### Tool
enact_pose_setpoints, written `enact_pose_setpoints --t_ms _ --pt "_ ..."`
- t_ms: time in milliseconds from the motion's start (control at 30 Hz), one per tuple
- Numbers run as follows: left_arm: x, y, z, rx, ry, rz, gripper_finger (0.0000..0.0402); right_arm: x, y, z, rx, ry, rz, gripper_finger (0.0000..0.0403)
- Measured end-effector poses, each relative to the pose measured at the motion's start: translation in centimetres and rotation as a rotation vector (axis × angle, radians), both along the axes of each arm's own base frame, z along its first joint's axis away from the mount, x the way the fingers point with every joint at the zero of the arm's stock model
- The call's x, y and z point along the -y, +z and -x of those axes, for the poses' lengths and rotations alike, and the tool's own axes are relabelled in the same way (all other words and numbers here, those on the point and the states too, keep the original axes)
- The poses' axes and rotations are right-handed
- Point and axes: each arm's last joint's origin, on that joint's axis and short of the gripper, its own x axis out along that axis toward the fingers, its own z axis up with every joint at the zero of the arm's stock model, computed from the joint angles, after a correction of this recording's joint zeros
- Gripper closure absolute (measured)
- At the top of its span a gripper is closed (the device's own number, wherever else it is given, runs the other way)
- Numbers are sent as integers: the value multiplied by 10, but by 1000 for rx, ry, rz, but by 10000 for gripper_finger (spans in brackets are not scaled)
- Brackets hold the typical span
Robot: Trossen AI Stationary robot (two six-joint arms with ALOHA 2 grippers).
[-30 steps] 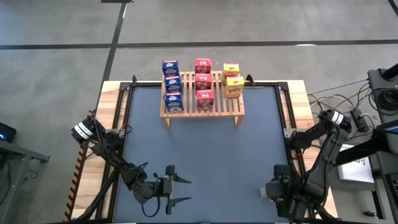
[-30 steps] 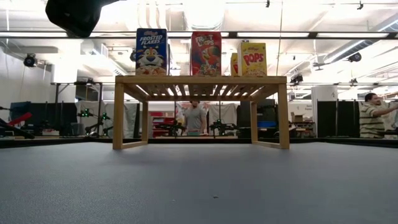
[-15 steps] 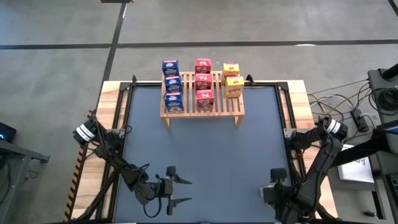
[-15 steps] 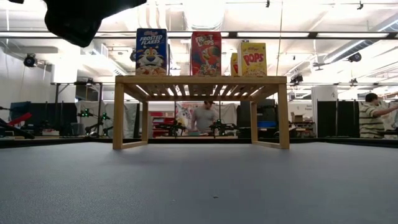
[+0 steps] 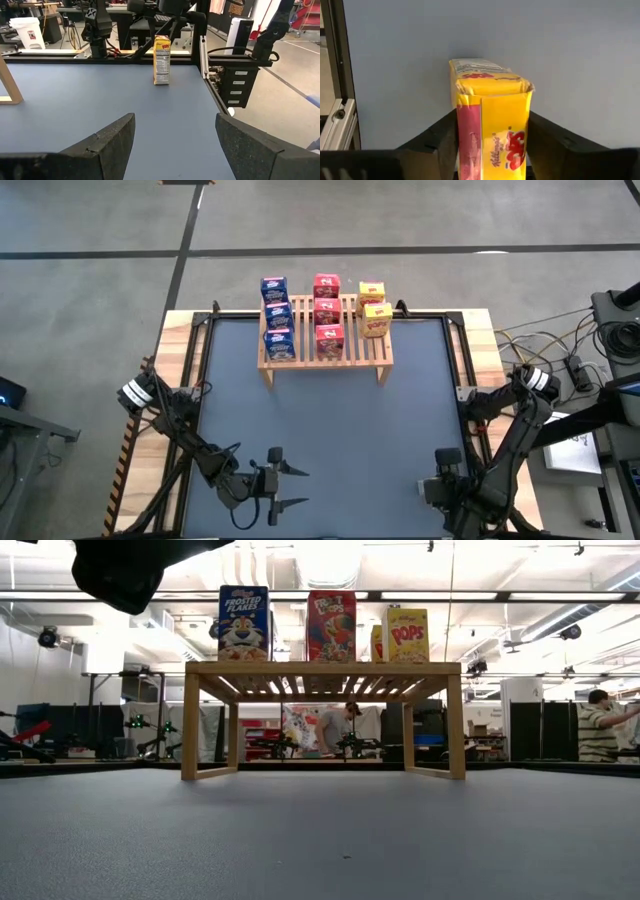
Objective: Stack cereal on shelf
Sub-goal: Put the yellow cereal box on the shelf aligned with the other yellow cereal boxes
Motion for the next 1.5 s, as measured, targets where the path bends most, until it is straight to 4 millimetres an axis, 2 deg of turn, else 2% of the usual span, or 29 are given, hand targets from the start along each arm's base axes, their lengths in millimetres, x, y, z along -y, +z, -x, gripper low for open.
enact_pose_setpoints --t_ms 133,267,433,600,900,1100,1300,1500 --pt "0 0 0 0 0 0 141 3 4 2 -2 20 4 245" --pt "0 0 0 0 0 -2 141 10 16 -2 12 18 -1 262" --pt "0 0 0 0 -1 -8 141 30 45 -15 201 44 28 273" --pt "0 0 0 0 -1 -8 141 70 83 -30 422 39 107 275" --pt "0 0 0 -1 -2 -12 141 155 139 -38 574 8 196 275" --pt "-1 0 -1 0 -2 -25 141 189 161 -45 616 31 282 275" --pt "0 0 -1 -3 -13 -8 141 216 178 -74 626 25 357 275" --pt "0 0 -1 -7 -39 -3 141 244 182 -100 451 -10 342 275"
